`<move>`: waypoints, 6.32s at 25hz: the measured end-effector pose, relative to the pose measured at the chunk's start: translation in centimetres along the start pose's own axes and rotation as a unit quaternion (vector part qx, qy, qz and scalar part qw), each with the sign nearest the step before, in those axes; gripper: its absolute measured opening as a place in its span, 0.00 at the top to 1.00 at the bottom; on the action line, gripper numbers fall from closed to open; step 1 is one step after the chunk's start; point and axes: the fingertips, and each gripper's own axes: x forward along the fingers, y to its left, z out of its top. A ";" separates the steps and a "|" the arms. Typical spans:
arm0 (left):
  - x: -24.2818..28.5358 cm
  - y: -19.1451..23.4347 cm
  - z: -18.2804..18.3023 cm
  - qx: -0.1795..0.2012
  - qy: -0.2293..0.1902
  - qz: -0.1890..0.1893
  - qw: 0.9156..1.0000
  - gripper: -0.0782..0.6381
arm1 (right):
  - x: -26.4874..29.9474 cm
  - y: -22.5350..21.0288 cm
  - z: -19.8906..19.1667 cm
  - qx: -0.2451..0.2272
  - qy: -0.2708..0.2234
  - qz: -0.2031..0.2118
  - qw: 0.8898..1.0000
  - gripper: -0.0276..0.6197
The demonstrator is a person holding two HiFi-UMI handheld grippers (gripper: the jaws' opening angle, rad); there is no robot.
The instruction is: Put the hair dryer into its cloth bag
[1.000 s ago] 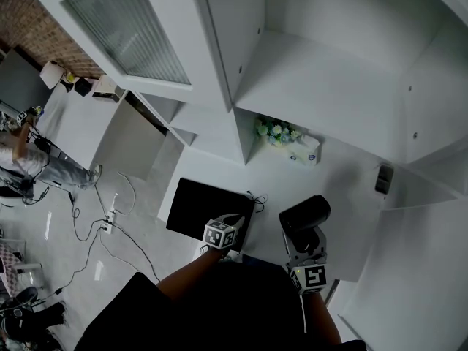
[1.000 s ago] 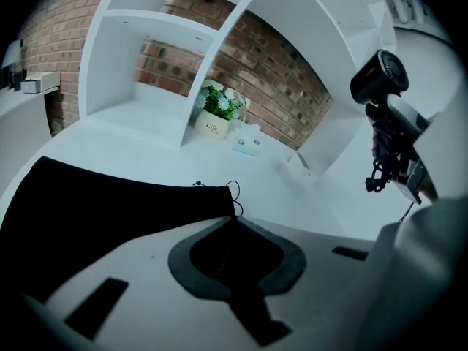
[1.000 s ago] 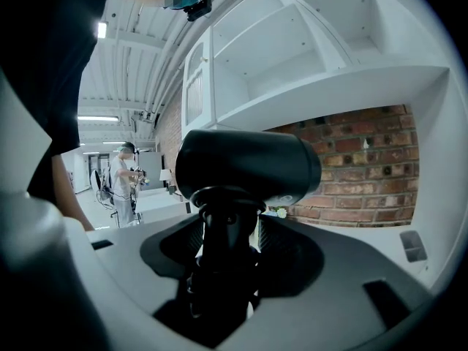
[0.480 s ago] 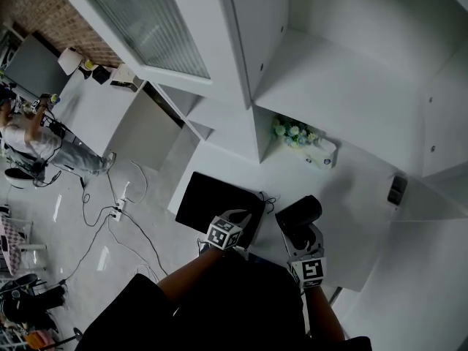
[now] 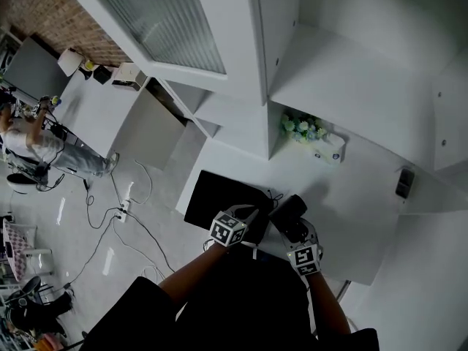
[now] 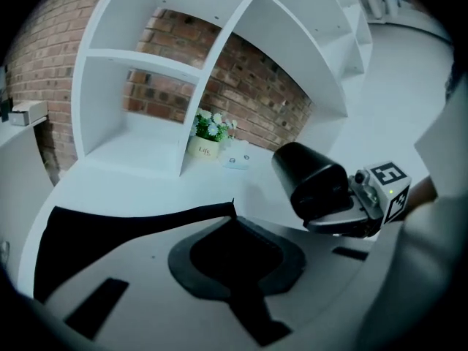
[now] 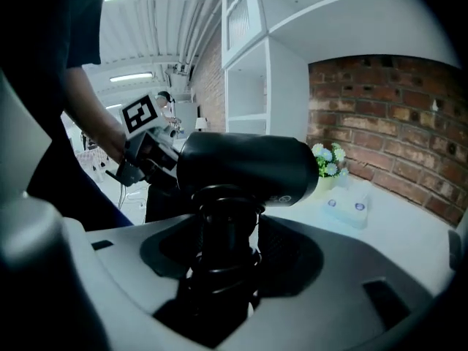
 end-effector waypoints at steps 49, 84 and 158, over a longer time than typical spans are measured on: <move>-2.7 -0.2 1.1 -0.008 -0.005 -0.121 0.993 0.85 | 13.1 10.6 -4.6 -0.216 0.208 0.106 0.948 0.58; -3.5 0.2 -2.2 -0.005 -0.001 -0.133 0.991 0.85 | 7.5 8.0 -9.1 -0.088 0.241 0.058 0.965 0.56; -4.5 1.4 -3.3 -0.060 0.003 -0.171 0.984 0.85 | 10.2 9.4 -6.2 -0.100 0.219 0.098 0.966 0.60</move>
